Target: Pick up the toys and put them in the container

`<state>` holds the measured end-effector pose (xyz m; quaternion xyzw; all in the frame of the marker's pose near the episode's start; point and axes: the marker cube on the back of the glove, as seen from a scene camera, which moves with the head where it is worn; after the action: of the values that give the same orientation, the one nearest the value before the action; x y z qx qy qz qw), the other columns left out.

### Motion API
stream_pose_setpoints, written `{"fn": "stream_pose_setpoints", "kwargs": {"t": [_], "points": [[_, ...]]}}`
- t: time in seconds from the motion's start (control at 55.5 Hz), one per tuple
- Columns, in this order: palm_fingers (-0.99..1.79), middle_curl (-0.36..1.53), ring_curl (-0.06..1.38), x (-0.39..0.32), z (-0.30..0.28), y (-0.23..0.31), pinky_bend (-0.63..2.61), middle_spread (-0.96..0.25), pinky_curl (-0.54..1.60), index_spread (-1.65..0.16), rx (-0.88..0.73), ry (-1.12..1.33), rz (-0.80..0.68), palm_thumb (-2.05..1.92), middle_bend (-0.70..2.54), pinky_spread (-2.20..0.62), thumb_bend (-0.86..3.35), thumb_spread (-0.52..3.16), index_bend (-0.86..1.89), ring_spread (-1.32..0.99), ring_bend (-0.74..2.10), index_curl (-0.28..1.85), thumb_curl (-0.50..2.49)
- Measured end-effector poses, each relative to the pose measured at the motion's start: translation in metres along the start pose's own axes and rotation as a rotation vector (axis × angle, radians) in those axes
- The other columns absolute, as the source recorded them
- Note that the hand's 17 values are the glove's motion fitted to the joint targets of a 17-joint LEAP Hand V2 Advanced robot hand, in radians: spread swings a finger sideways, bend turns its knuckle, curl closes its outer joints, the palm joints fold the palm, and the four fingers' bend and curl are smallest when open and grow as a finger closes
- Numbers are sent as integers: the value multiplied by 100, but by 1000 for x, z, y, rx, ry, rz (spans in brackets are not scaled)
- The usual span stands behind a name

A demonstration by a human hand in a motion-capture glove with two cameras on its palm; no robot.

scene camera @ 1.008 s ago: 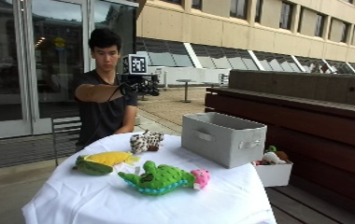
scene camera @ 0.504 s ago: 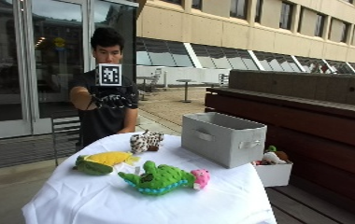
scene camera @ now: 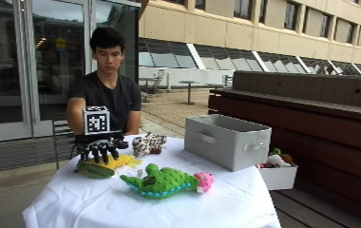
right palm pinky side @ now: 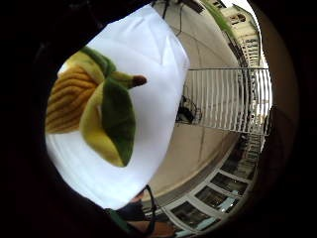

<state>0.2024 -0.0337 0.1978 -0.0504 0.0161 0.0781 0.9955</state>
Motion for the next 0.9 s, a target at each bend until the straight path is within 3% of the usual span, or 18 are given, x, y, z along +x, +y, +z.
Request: {"fn": "stream_pose_setpoints", "kwargs": {"t": [0.162, 0.36, 0.432, 0.504, 0.594, 0.72, 0.9], "points": [[46, 45, 39, 4, 23, 9, 54, -18, 29, -35, -117, -15, -30, -14, 36, -3, -10, 92, 28, -36, 59, 34, 8], [87, 54, 44, 5, 36, 7, 30, -23, 23, -29, -28, 49, -58, -7, 59, -13, -6, 97, 49, -44, 77, 44, 12], [118, 58, 46, 4, 40, 6, 33, -25, 25, -24, -16, 102, -75, -2, 71, -25, -3, 97, 57, -46, 81, 48, 14], [125, 62, 50, 3, 40, 5, 41, -27, 30, -21, -28, 110, -64, 4, 77, -36, 0, 98, 63, -45, 87, 54, 17], [128, 65, 53, 1, 44, -6, 55, -29, 36, -19, 117, 101, 4, 25, 80, -43, 9, 101, 66, -45, 95, 58, 22], [136, 69, 57, 4, 39, -7, 70, -31, 42, -16, 199, 74, -136, 48, 90, -47, 19, 104, 67, -43, 109, 62, 27], [142, 71, 60, 0, 29, -8, 77, -27, 46, -10, 247, 83, -101, 65, 103, -48, 22, 98, 86, -36, 121, 68, 35]]}}
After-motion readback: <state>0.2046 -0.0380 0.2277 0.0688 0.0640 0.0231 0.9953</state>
